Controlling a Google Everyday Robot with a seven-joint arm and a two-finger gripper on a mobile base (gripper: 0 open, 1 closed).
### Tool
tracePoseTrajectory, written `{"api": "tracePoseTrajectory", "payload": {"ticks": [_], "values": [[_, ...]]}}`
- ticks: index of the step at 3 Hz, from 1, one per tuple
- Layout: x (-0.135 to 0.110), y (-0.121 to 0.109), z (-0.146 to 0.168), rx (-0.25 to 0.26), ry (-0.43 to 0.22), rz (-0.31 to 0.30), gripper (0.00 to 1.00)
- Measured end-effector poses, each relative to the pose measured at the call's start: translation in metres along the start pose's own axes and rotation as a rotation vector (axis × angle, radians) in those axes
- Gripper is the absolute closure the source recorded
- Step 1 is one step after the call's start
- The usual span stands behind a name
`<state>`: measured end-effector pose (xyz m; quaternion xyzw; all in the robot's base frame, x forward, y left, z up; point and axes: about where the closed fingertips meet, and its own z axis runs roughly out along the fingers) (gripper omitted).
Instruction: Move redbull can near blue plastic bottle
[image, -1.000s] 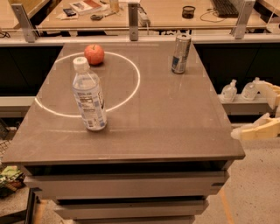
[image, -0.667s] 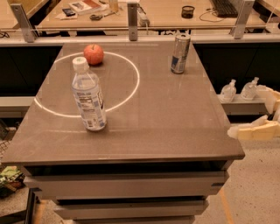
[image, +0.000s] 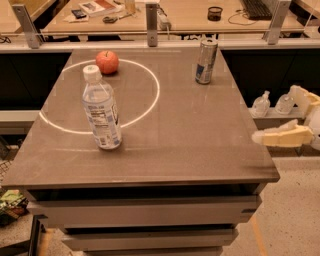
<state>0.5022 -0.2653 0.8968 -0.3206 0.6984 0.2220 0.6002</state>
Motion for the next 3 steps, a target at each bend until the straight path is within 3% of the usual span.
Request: {"api": "tracePoseTrajectory", "payload": {"ticks": [1,3], "values": [[-0.028,-0.023,0.026,0.062,-0.066,-0.033,0.0],[-0.057,-0.062,0.087,0.117,-0.037,-0.035,0.0]]}}
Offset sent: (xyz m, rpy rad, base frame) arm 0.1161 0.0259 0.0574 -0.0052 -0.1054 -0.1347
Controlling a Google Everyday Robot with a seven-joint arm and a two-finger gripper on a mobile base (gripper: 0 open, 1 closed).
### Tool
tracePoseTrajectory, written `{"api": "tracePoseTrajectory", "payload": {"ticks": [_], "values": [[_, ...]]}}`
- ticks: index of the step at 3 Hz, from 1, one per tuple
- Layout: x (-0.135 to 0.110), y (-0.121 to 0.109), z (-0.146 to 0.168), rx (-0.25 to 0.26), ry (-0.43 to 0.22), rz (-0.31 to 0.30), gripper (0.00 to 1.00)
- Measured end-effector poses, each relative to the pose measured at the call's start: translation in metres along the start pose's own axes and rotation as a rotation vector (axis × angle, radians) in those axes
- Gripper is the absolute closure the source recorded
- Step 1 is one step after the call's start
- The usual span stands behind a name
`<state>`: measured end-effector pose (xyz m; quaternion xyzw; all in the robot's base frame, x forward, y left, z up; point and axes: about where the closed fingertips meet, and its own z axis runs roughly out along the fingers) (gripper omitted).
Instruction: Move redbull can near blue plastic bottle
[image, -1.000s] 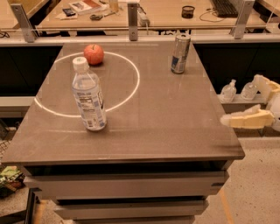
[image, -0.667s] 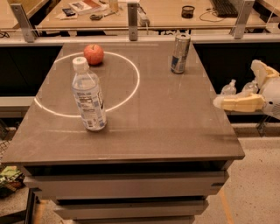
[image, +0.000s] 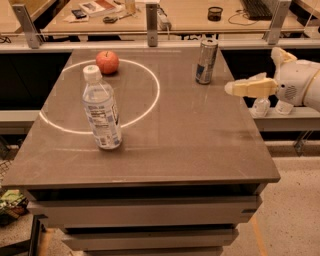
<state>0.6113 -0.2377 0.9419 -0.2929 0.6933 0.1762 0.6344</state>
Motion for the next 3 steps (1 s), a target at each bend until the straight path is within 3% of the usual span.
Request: {"api": "tracePoseTrajectory", "payload": {"ticks": [2,3], "values": [[0.026,-0.039,0.058,0.011,0.083,0.029,0.0],[0.033,-0.045,0.087,-0.029,0.091,0.026,0.0]]}}
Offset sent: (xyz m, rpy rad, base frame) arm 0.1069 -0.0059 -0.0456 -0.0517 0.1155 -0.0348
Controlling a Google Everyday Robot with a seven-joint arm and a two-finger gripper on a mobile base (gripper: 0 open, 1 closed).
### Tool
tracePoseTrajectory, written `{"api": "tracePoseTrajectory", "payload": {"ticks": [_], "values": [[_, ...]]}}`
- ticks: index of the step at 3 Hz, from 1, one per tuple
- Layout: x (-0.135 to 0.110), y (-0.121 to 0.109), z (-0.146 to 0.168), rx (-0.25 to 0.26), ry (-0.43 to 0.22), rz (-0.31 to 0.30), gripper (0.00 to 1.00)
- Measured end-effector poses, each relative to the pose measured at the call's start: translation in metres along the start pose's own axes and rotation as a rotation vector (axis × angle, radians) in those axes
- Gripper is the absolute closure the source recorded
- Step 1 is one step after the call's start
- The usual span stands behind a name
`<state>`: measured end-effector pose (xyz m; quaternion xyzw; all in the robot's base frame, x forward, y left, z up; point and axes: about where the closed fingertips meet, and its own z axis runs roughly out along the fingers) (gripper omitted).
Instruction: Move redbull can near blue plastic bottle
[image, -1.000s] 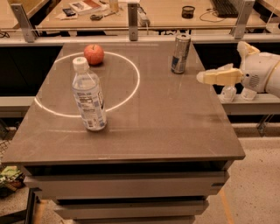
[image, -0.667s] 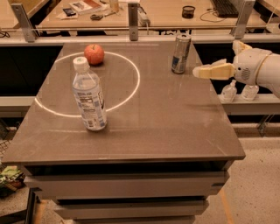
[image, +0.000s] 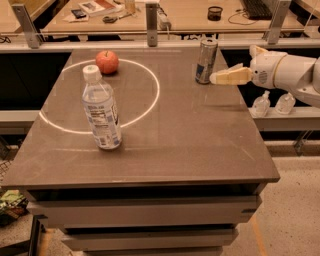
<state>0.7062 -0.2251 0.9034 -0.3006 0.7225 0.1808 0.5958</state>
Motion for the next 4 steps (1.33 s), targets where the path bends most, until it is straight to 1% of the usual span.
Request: {"api": "tracePoseTrajectory", "payload": {"ticks": [1,2,3,4], "values": [[0.0,0.007,0.029,-0.06,0.001,-0.016,0.0],[-0.002,0.019,0.055,-0.127,-0.002,-0.027,0.0],[-0.005,0.026,0.072,-0.172,-0.02,-0.028,0.0],[-0.013,0.031,0.085,-0.213,-0.065,-0.017,0.0]]}}
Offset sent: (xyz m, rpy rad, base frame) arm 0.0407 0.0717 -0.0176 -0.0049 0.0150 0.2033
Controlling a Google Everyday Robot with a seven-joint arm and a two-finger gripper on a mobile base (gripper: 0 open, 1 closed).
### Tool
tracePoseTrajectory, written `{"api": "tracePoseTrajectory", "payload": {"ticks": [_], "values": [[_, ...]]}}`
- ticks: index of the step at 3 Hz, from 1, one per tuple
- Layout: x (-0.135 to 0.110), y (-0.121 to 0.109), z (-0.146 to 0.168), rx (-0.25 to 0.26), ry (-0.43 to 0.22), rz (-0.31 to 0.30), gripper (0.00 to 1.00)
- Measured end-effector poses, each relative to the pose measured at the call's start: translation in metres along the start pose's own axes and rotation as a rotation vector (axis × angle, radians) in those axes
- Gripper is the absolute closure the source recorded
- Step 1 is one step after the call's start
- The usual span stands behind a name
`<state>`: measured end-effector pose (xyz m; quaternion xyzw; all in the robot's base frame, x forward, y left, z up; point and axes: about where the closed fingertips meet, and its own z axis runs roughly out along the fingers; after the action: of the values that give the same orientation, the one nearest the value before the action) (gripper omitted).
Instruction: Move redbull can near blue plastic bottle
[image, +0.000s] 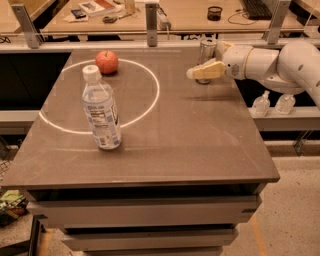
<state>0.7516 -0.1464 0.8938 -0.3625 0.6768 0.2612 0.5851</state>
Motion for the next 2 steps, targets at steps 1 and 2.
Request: {"api": "tracePoseTrajectory", "payload": {"ticks": [1,2], "values": [[-0.0043,-0.0016,0.0056,-0.02,-0.045,0.018,0.18],[-0.0085,-0.0017,0.006,-0.036,-0.075,0.02,0.41]]}}
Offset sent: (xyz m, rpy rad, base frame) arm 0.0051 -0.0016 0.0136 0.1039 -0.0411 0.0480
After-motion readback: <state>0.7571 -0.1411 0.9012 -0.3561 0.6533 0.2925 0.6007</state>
